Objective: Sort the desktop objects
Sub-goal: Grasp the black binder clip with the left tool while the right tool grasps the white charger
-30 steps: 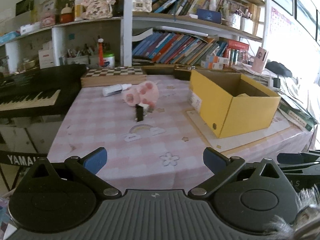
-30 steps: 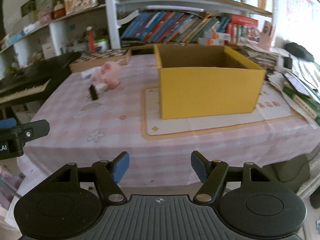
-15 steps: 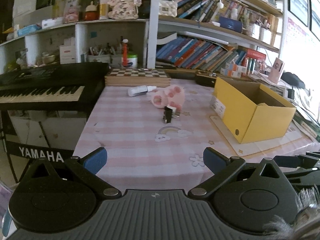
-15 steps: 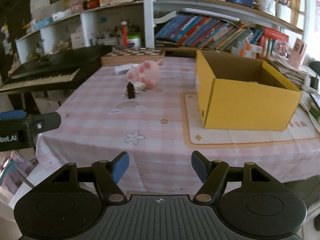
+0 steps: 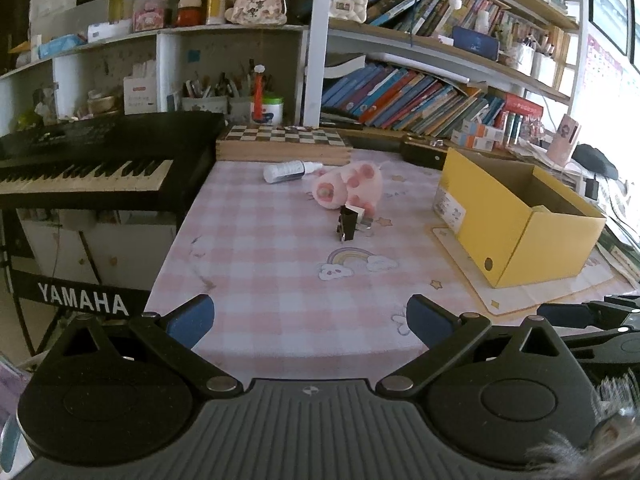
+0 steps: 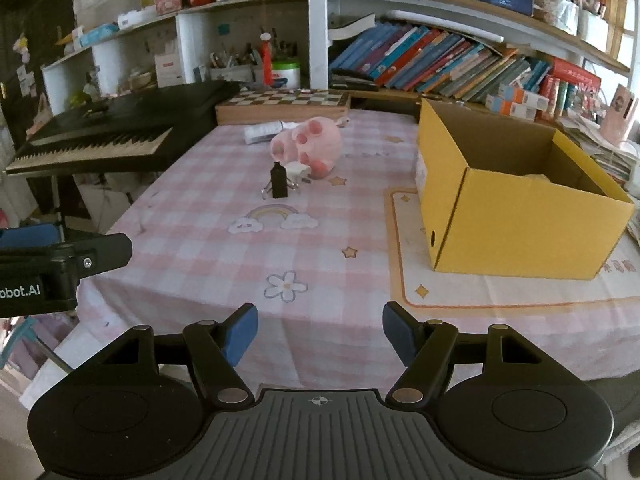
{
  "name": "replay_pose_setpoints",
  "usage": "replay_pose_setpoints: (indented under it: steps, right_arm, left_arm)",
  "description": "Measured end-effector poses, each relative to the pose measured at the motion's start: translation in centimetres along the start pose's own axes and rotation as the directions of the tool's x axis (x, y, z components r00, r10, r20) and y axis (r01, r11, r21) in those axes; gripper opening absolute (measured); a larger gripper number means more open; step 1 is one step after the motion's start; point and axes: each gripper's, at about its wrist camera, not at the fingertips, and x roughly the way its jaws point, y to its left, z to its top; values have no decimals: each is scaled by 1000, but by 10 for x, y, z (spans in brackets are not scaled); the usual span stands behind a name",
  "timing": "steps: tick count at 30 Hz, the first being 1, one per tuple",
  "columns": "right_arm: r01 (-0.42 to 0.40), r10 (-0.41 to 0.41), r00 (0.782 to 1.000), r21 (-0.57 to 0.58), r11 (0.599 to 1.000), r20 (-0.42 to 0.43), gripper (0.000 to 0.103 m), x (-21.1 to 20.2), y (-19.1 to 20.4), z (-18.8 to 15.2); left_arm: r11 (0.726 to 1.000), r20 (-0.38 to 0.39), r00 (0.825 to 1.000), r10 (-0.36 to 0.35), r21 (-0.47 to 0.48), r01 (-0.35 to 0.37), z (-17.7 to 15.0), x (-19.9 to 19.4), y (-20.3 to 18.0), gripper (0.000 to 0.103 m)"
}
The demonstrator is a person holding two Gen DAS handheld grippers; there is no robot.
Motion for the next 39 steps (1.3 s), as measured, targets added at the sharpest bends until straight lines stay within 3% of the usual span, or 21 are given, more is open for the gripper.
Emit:
replay_pose_setpoints:
  steps: [16,29,36,38,39]
  right_arm:
    - [-41,42,999,-13,999,14,71,67,-30,61]
    - [-70,69,997,8,998,47,70,107,-48,105]
    - [-61,61,996,3,998,58,70,120,-53,122]
    - [-63,63,997,-2,998,51,70,125,-54,126]
    - [-65,65,997,-7,998,49,70,127,-53,127]
  left_arm:
    - [999,-54,998,27,-32,-29,38,77,-4,101]
    - [996,-123,992,-20,79,30,56,176,-40,88]
    - [991,-142,990,-13,128,32,63,222,-61,73]
    - [989,-160,987,-11,145,34,63,232,-66,61]
    - [988,-171,985,-9,149,35,62,236,-66,50]
